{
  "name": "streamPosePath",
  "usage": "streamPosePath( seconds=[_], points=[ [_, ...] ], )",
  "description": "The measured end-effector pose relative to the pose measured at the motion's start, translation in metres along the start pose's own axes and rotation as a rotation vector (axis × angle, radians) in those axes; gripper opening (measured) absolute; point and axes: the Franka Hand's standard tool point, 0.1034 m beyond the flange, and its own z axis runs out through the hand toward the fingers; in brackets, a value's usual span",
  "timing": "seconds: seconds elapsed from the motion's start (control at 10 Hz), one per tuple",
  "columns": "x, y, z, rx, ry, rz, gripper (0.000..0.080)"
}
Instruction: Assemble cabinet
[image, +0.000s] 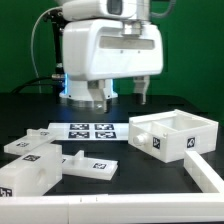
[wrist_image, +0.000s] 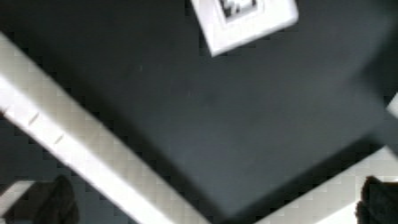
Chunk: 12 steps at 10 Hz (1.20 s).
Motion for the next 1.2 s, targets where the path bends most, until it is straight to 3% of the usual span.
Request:
streamPosePath(
  seconds=[0.3,0.6,0.7,0.8,1.2],
  points=[
    [0.001,0.000,0.001,-0.005,0.000,0.007,0.0797],
    [-0.002,-0.003,0.010,-0.001,-0.017,0.214,0.0797],
    [-0.011,0.000,0.014,0.018,-0.021,0.259,0.0797],
    [-0.019,0.006,0.015,0.057,-0.024,0.285,0.0797],
    [-0.019,0.005,0.016,0.051,-0.025,0.288,0.0797]
  ],
)
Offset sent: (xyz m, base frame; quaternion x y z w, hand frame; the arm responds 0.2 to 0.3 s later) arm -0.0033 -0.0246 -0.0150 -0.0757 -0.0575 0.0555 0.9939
